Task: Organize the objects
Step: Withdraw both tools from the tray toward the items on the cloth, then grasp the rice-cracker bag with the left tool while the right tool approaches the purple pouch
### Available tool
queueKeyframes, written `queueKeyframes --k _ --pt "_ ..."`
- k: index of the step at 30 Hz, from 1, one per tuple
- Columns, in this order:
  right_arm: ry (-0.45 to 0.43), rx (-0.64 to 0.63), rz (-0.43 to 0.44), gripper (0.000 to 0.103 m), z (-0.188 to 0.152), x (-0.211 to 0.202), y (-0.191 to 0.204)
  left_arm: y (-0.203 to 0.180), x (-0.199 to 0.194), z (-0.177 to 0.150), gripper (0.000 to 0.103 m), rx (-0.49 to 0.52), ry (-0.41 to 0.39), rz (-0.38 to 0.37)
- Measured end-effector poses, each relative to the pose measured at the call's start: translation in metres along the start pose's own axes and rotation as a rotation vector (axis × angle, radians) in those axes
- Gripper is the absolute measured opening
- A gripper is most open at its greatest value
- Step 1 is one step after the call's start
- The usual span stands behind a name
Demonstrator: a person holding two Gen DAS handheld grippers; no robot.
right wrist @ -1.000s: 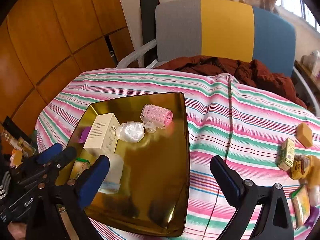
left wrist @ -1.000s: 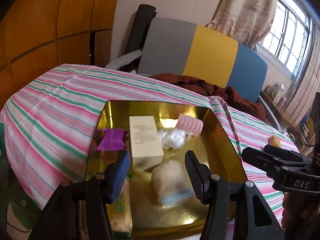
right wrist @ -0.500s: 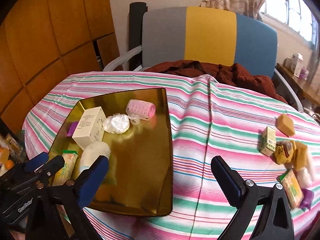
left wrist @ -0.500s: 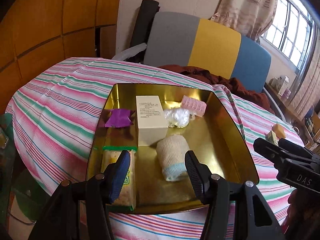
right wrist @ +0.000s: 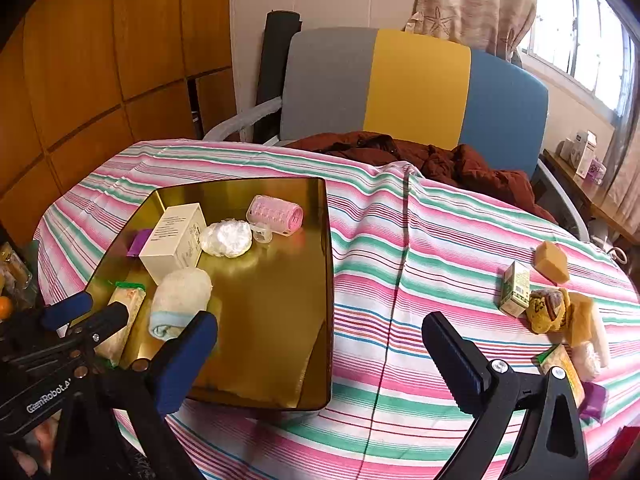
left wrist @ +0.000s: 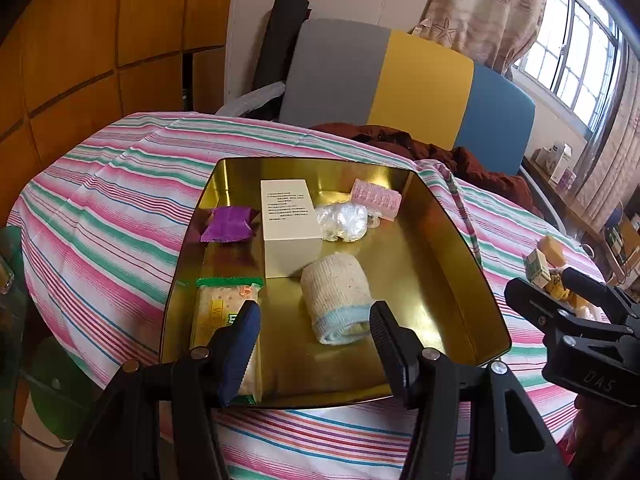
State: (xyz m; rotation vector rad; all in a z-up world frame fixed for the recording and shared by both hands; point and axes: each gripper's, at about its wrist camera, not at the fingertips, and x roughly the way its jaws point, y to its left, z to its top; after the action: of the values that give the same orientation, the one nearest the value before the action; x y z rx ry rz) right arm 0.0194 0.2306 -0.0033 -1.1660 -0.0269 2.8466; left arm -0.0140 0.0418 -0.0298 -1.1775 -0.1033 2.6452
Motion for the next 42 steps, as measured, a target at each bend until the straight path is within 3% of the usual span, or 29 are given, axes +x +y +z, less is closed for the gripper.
queueKeyframes --k 10,23,34,42 --pt "-0.008 -0.012 -0.04 0.103 -0.002 0.001 -0.008 -0.005 0.003 -0.002 0.058 0.014 0.004 -0.025" --pt "0.007 0.049 -0.091 0.103 -0.01 0.002 -0.052 -0.023 0.009 -0.006 0.058 0.086 0.017 -0.073" --pt "0.039 0.152 -0.168 0.103 -0.01 -0.002 -0.136 -0.046 0.01 -0.011 0.058 0.164 0.038 -0.117" --pt "-0.007 0.197 -0.313 0.103 -0.013 -0.025 -0.222 -0.067 0.009 -0.008 0.058 0.218 0.053 -0.16"
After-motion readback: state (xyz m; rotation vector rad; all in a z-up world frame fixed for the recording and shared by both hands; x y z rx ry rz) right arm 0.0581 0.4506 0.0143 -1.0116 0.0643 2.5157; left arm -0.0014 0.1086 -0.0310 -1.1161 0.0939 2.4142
